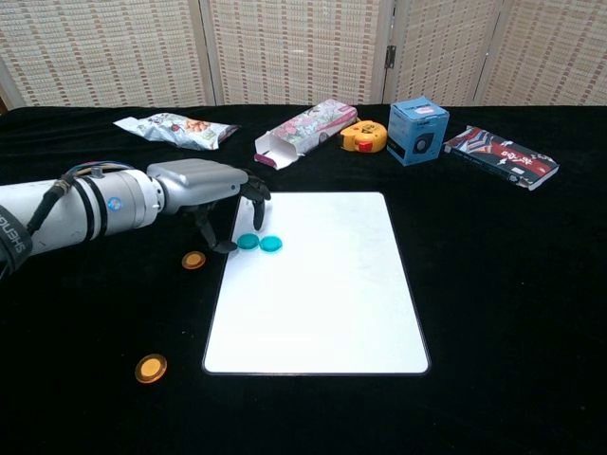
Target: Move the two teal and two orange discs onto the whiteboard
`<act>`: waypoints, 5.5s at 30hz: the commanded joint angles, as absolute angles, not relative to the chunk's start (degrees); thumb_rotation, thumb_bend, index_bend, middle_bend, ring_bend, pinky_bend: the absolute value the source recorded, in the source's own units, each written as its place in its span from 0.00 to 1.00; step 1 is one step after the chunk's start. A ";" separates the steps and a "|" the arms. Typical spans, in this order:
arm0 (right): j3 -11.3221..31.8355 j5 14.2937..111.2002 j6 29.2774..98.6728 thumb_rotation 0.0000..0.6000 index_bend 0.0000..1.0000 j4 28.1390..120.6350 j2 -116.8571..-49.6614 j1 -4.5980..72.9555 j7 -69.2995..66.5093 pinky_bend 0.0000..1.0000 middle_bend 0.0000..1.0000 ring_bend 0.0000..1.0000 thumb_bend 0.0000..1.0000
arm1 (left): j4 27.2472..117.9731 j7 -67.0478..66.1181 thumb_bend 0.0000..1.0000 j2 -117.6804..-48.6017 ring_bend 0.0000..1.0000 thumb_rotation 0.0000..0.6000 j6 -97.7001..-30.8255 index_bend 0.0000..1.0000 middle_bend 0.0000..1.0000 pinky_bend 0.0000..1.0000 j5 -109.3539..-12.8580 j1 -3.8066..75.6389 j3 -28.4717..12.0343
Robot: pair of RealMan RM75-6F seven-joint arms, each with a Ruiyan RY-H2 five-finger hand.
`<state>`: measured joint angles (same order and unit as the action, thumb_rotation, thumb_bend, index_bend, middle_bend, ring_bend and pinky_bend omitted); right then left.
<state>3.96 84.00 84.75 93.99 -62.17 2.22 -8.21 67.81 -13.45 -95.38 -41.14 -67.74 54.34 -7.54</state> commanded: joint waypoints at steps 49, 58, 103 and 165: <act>3.51 86.01 85.31 1.00 0.00 92.68 -63.06 2.53 -9.81 0.00 0.05 0.05 0.36 | 71.09 -9.30 0.41 -91.16 0.00 1.00 -49.68 0.41 0.16 0.00 -78.54 44.92 -1.90; 3.47 85.83 85.26 1.00 0.00 92.68 -63.08 2.46 -9.74 0.00 0.05 0.05 0.36 | 70.16 -9.70 0.41 -91.95 0.00 1.00 -48.85 0.42 0.16 0.00 -78.18 45.01 -2.25; 3.70 85.23 83.95 1.00 0.00 93.61 -63.21 3.26 -8.24 0.00 0.05 0.05 0.36 | 79.71 -10.01 0.42 -89.87 0.00 1.00 -47.75 0.51 0.16 0.00 -82.77 49.37 -4.71; 3.37 87.22 84.41 1.00 0.00 93.39 -64.09 3.75 -8.75 0.00 0.05 0.05 0.36 | 86.89 -13.46 0.41 -81.03 0.00 1.00 -63.19 0.42 0.12 0.00 -100.68 38.15 11.68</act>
<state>3.36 87.22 84.41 93.39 -64.09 3.75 -8.74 87.23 -13.58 -80.74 -63.24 -100.52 38.38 11.48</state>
